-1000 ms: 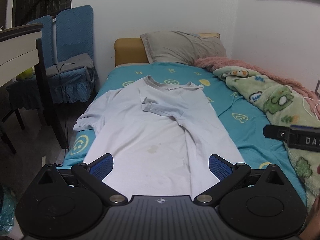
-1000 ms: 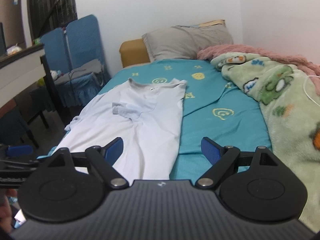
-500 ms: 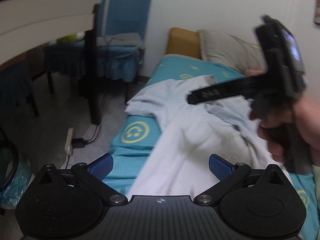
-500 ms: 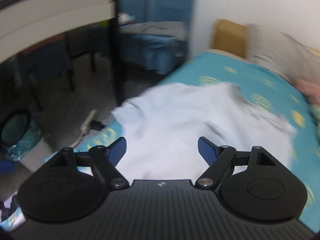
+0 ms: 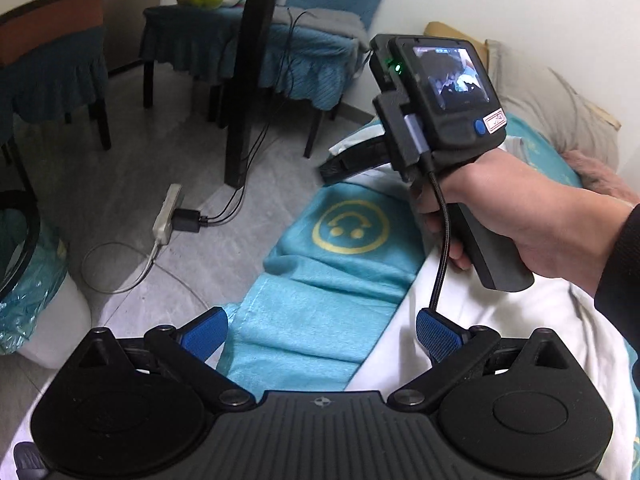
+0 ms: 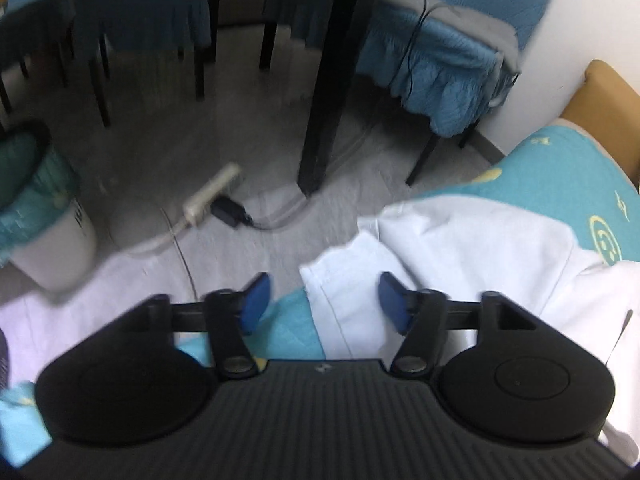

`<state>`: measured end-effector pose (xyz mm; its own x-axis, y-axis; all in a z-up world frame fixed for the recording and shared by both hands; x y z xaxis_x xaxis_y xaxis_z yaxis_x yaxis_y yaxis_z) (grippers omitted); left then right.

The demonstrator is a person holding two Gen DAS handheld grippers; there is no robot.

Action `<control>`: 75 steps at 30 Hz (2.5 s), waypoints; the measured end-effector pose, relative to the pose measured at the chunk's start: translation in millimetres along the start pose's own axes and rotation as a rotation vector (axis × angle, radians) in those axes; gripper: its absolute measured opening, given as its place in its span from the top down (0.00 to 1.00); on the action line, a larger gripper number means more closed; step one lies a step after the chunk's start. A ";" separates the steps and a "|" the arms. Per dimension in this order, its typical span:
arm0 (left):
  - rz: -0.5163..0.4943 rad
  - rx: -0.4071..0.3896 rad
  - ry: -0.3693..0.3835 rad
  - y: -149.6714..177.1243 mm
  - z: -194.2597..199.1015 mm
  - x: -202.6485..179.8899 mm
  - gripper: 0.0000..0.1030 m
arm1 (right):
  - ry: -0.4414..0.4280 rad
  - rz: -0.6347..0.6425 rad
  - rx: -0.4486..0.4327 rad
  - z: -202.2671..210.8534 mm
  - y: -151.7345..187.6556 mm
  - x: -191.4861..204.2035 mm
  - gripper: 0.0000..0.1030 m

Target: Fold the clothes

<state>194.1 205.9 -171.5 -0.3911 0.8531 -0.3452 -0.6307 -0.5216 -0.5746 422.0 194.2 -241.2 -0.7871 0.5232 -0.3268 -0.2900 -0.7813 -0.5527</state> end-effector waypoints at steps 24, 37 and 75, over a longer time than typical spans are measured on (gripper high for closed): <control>-0.182 -0.143 0.167 28.0 25.1 -90.9 0.01 | 0.490 -0.831 -0.083 207.3 285.1 -186.0 0.87; -0.197 -0.109 0.131 33.7 -4.6 -102.0 0.01 | 0.240 -0.242 -0.228 208.9 218.4 -113.4 0.19; -0.367 -0.098 0.227 70.7 -12.8 -138.1 0.03 | 0.402 -0.871 -0.197 219.1 277.6 -246.8 0.15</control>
<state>212.2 51.3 -174.0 0.0114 0.9673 -0.2533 -0.6298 -0.1898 -0.7532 416.4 -226.4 -146.0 -0.0858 0.9955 0.0394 -0.5569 -0.0151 -0.8305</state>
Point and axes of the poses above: each gripper's, at about its wrist camera, not at the fingertips, and z roughly against the way its jaws point, x to its left, y to its underside, the point moved 7 cm from there along -z, roughly the way its jaws point, and after that the axes turned 10 degrees about z, right-handed, at the moved point
